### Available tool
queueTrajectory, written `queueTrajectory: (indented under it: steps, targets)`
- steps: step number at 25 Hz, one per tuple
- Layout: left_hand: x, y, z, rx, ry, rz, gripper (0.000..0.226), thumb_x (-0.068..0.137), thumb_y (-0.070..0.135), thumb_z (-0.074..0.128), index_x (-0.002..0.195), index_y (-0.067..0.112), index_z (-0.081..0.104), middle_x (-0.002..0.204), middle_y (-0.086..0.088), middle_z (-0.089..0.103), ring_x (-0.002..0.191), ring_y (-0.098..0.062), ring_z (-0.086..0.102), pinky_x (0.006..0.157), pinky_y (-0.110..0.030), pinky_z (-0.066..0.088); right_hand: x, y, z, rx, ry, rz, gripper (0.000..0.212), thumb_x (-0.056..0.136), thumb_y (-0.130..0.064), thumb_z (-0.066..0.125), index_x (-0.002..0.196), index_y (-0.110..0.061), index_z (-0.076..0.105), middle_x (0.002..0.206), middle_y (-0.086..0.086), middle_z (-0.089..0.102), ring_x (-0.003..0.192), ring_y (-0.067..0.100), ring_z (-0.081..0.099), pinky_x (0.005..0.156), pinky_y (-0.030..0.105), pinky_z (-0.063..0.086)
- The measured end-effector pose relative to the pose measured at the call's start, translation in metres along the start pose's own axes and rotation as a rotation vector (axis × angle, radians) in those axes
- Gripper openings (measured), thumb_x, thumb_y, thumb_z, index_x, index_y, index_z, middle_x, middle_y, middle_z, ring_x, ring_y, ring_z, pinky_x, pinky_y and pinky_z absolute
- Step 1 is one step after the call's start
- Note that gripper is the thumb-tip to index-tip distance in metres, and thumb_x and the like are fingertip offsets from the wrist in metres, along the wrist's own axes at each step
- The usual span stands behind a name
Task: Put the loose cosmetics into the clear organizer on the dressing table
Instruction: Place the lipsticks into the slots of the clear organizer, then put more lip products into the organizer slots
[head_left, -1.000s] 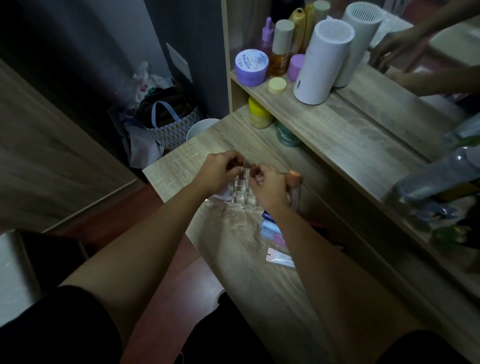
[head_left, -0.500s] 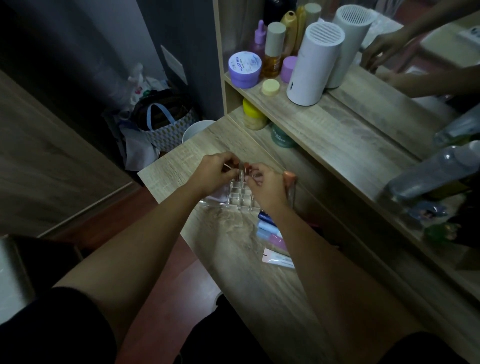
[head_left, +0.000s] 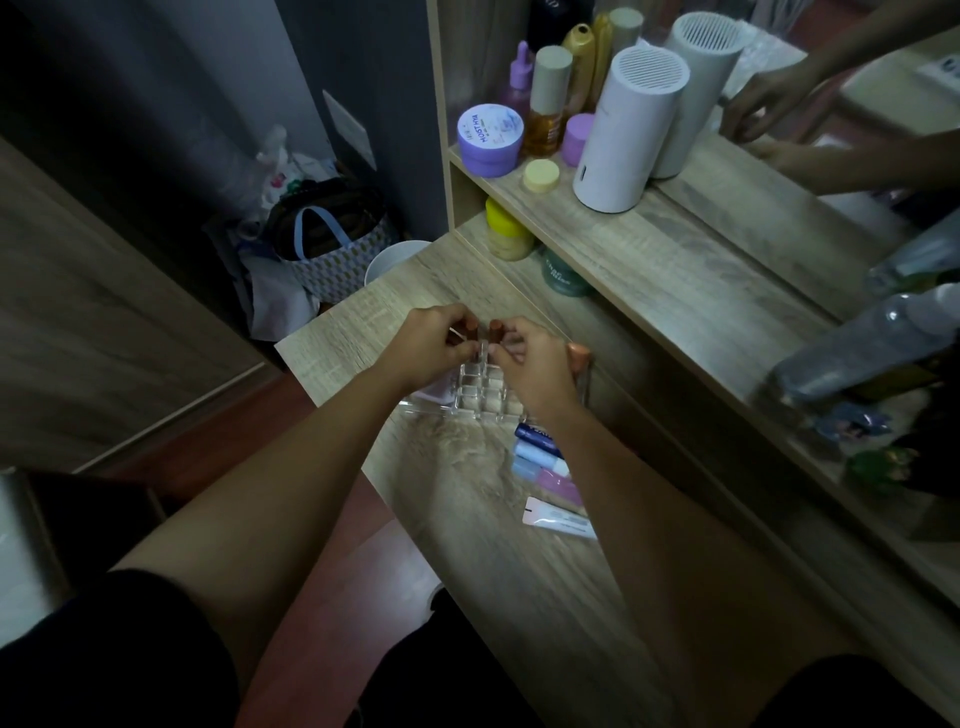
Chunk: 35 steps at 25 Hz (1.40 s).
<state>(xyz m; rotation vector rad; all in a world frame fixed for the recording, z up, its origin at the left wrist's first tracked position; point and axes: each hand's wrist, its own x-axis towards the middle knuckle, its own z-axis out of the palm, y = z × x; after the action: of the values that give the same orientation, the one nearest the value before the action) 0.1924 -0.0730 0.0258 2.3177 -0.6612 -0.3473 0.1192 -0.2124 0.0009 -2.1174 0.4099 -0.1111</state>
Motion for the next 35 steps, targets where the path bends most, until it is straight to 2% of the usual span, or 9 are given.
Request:
queueTrajectory:
  steps: [4, 8, 11, 15, 18, 20, 25, 30, 35]
  targets:
    - [0.0, -0.002, 0.001, 0.017, -0.02, -0.025, 0.022, 0.075, 0.01, 0.071, 0.096, 0.01, 0.065, 0.092, -0.01, 0.072, 0.074, -0.01, 0.061, 0.06, 0.005, 0.04, 0.001, 0.001, 0.0, -0.009, -0.032, 0.021, 0.032, 0.081, -0.008, 0.07, 0.112, -0.01, 0.063, 0.099, 0.008, 0.072, 0.082, 0.009, 0.064, 0.084, 0.028, 0.057]
    - [-0.002, 0.0, -0.003, 0.031, -0.016, -0.046, 0.026, 0.075, 0.009, 0.069, 0.101, 0.012, 0.066, 0.098, -0.01, 0.071, 0.076, -0.013, 0.063, 0.071, -0.016, 0.045, -0.001, -0.002, -0.002, -0.035, -0.031, 0.043, 0.038, 0.081, -0.009, 0.071, 0.117, -0.008, 0.06, 0.104, 0.009, 0.071, 0.087, 0.011, 0.064, 0.088, 0.032, 0.057]
    - [-0.01, 0.001, -0.007, 0.015, 0.035, -0.092, 0.033, 0.079, 0.011, 0.068, 0.111, 0.008, 0.063, 0.105, -0.014, 0.07, 0.082, -0.017, 0.066, 0.077, -0.022, 0.047, -0.008, -0.005, -0.007, -0.07, -0.019, 0.05, 0.04, 0.081, -0.011, 0.071, 0.119, -0.007, 0.059, 0.107, 0.01, 0.071, 0.092, 0.016, 0.067, 0.09, 0.034, 0.056]
    - [-0.041, 0.003, 0.001, -0.076, 0.107, -0.207, 0.038, 0.081, 0.016, 0.067, 0.118, 0.007, 0.06, 0.106, -0.012, 0.07, 0.084, -0.011, 0.062, 0.078, -0.019, 0.045, -0.035, 0.001, -0.011, -0.115, 0.007, 0.033, 0.031, 0.083, -0.009, 0.068, 0.113, -0.003, 0.061, 0.091, 0.009, 0.066, 0.082, 0.021, 0.062, 0.089, 0.038, 0.053]
    - [-0.075, 0.007, 0.022, -0.125, 0.121, -0.265, 0.033, 0.081, 0.017, 0.067, 0.112, 0.007, 0.064, 0.092, -0.006, 0.071, 0.08, -0.01, 0.062, 0.066, 0.003, 0.038, -0.068, 0.013, -0.018, -0.118, 0.044, 0.033, 0.017, 0.083, -0.011, 0.068, 0.097, -0.002, 0.065, 0.078, 0.002, 0.057, 0.07, 0.013, 0.054, 0.069, 0.021, 0.048]
    - [-0.099, 0.008, 0.04, -0.122, 0.073, -0.266, 0.029, 0.081, 0.018, 0.068, 0.108, 0.007, 0.066, 0.088, -0.004, 0.069, 0.078, -0.009, 0.06, 0.062, 0.003, 0.037, -0.092, 0.029, -0.028, -0.207, 0.066, -0.012, 0.011, 0.083, -0.015, 0.068, 0.088, -0.004, 0.067, 0.07, 0.003, 0.061, 0.065, 0.012, 0.054, 0.058, 0.016, 0.041]
    - [-0.131, 0.02, 0.071, -0.11, -0.045, -0.126, 0.02, 0.081, 0.018, 0.068, 0.101, 0.014, 0.069, 0.1, -0.011, 0.072, 0.083, -0.017, 0.066, 0.073, -0.015, 0.043, -0.14, 0.07, -0.065, -0.272, 0.127, -0.018, 0.018, 0.078, 0.001, 0.061, 0.094, -0.003, 0.068, 0.091, 0.017, 0.069, 0.082, 0.03, 0.065, 0.075, 0.029, 0.049]
    - [-0.126, 0.031, 0.092, 0.112, -0.189, 0.021, 0.038, 0.08, 0.011, 0.066, 0.117, 0.009, 0.061, 0.111, -0.021, 0.055, 0.098, -0.032, 0.06, 0.091, -0.036, 0.048, -0.155, 0.093, -0.091, -0.518, -0.077, 0.08, 0.049, 0.072, 0.004, 0.057, 0.12, -0.004, 0.055, 0.119, 0.019, 0.057, 0.108, 0.035, 0.055, 0.094, 0.038, 0.046]
    - [-0.121, 0.036, 0.104, 0.198, -0.233, -0.009, 0.037, 0.08, 0.008, 0.063, 0.116, 0.007, 0.056, 0.113, -0.022, 0.047, 0.1, -0.035, 0.056, 0.086, -0.037, 0.044, -0.154, 0.1, -0.088, -0.65, -0.058, 0.077, 0.032, 0.084, 0.0, 0.051, 0.116, -0.007, 0.054, 0.119, 0.014, 0.058, 0.11, 0.028, 0.051, 0.096, 0.034, 0.039]
